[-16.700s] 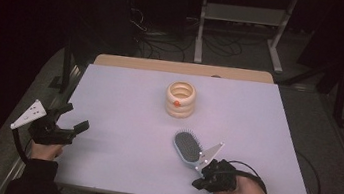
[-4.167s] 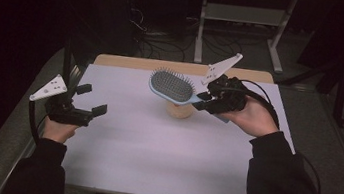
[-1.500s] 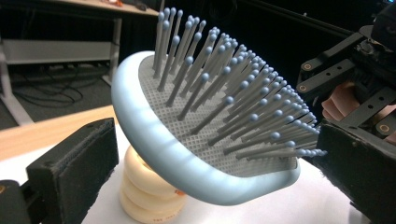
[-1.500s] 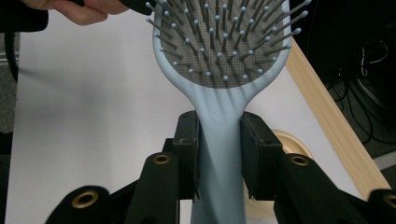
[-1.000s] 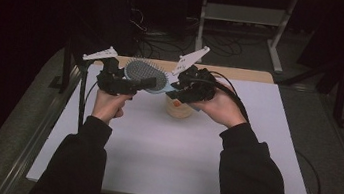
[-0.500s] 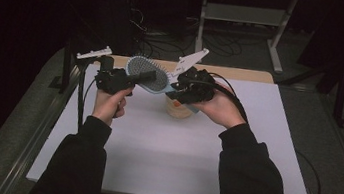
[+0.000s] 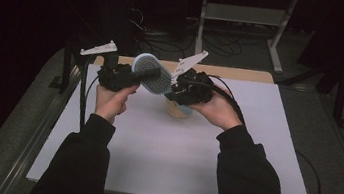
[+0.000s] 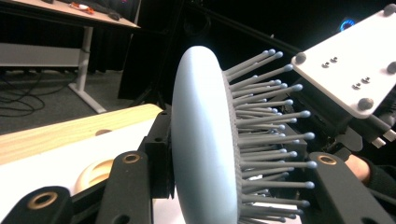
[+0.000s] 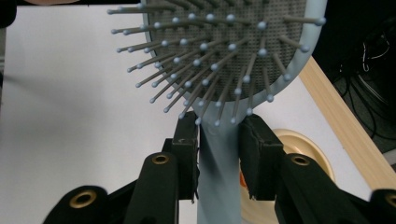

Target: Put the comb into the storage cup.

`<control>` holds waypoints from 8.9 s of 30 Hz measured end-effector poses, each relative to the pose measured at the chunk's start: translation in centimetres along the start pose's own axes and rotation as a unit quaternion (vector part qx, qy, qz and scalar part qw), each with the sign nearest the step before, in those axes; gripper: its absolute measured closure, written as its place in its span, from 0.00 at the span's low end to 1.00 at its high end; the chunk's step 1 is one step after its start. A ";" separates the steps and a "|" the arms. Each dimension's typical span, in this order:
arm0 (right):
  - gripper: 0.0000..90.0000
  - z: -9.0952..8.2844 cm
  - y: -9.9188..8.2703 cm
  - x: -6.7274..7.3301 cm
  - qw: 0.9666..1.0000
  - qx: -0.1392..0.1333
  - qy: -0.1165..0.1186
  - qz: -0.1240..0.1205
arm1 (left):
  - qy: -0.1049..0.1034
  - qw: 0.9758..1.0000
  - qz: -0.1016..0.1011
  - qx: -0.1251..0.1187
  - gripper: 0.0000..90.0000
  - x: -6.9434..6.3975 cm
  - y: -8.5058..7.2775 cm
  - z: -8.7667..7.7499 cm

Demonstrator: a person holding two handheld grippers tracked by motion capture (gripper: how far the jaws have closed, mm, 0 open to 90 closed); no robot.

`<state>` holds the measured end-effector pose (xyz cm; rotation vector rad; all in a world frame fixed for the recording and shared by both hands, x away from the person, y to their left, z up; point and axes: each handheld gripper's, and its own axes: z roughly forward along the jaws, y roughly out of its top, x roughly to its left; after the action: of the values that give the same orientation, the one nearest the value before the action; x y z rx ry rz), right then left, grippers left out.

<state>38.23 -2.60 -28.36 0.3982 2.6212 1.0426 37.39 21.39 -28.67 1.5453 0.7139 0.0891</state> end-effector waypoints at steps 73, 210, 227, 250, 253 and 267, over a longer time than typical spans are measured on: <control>0.00 -5.5 -16.7 -0.9 0.967 -0.135 -0.060 0.206 | 0.055 0.994 0.097 0.007 0.60 -0.3 7.1 1.6; 0.00 -7.5 -26.5 1.9 0.953 -0.158 -0.113 0.232 | 0.145 0.987 0.033 0.063 0.01 8.1 -3.5 8.5; 0.00 -7.4 -26.5 2.0 0.954 -0.153 -0.115 0.229 | 0.134 0.986 0.080 0.064 0.00 8.0 -4.1 5.8; 0.00 -7.4 -26.6 2.1 0.955 -0.149 -0.116 0.230 | 0.112 0.988 0.092 0.060 0.00 7.6 -5.3 2.6; 0.00 -7.4 -26.6 2.1 0.955 -0.149 -0.116 0.230 | 0.109 0.988 0.094 0.059 0.00 7.4 -5.6 2.3; 0.00 -7.3 -26.7 2.1 0.955 -0.146 -0.118 0.229 | 0.103 0.987 0.106 0.066 0.00 6.9 -6.9 0.6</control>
<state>29.75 -25.09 -42.29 1.0215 2.1661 1.3976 40.58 23.70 -37.67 1.7529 0.7251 0.3715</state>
